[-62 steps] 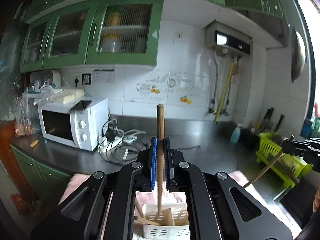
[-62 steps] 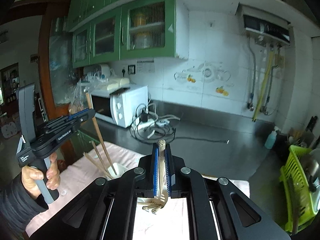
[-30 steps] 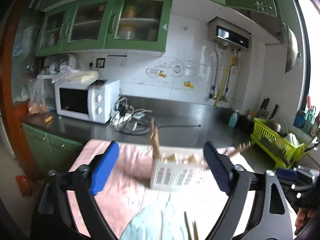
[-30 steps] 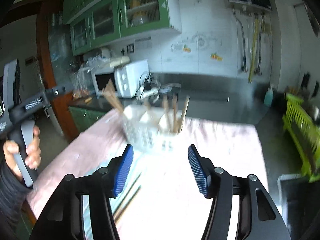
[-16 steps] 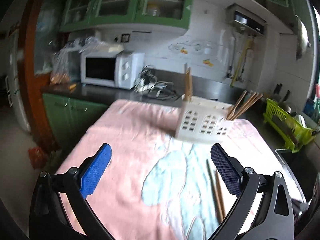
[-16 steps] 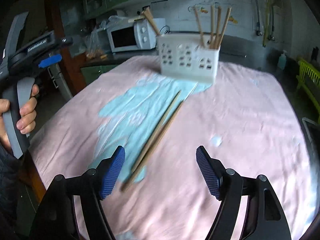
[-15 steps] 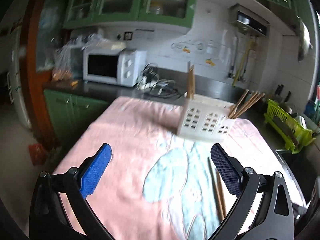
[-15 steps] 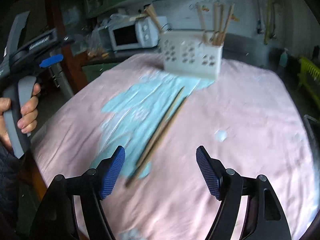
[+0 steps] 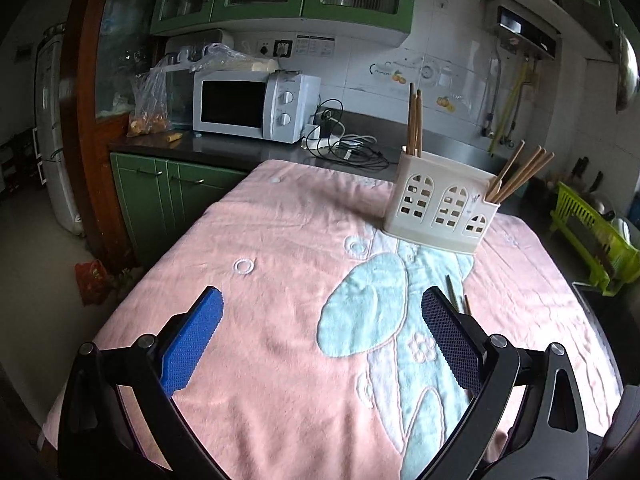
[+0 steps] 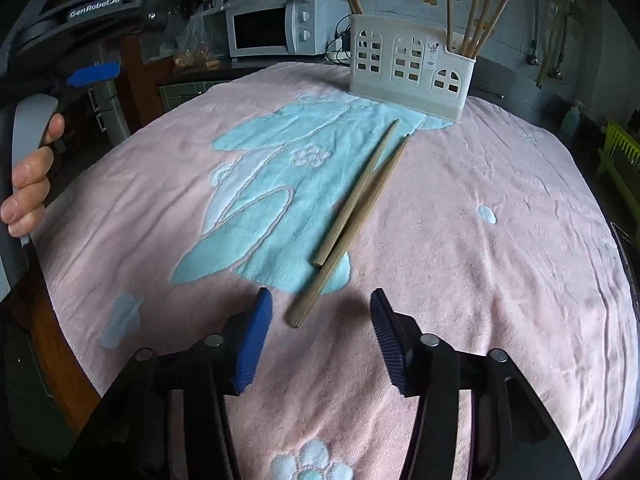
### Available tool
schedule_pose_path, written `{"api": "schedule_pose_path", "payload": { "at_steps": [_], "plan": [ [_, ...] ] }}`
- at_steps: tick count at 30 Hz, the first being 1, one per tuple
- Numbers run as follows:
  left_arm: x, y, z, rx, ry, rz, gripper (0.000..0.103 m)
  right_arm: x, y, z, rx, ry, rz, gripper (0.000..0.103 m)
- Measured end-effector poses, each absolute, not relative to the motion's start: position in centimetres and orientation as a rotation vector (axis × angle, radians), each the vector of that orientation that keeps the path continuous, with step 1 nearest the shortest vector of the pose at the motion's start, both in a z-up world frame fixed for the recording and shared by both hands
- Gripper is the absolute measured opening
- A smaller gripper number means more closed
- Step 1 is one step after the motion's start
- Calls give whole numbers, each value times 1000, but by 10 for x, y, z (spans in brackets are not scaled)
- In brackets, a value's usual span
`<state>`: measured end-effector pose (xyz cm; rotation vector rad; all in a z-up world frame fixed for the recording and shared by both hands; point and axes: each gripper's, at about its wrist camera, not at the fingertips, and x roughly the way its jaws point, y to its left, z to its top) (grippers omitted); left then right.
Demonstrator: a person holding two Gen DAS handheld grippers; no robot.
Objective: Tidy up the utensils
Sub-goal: 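Move both open tools back over the two remaining chopsticks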
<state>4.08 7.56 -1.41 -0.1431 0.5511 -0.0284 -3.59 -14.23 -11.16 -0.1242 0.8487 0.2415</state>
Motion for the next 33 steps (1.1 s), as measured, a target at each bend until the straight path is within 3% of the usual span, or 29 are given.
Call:
{"api": "schedule_pose_path", "payload": {
  "at_steps": [5, 18, 26, 33],
  "plan": [
    [42, 75, -15, -149, 555, -25, 98, -28, -151, -114, -118, 875, 213, 40],
    [44, 55, -35, -113, 614, -66, 98, -15, -169, -111, -64, 889, 176, 36],
    [39, 33, -47, -99, 653, -154, 98, -2, -169, -112, -43, 895, 156, 8],
    [31, -10, -66, -30, 695, -261, 92, -4, -184, -112, -22, 889, 140, 7]
  ]
}}
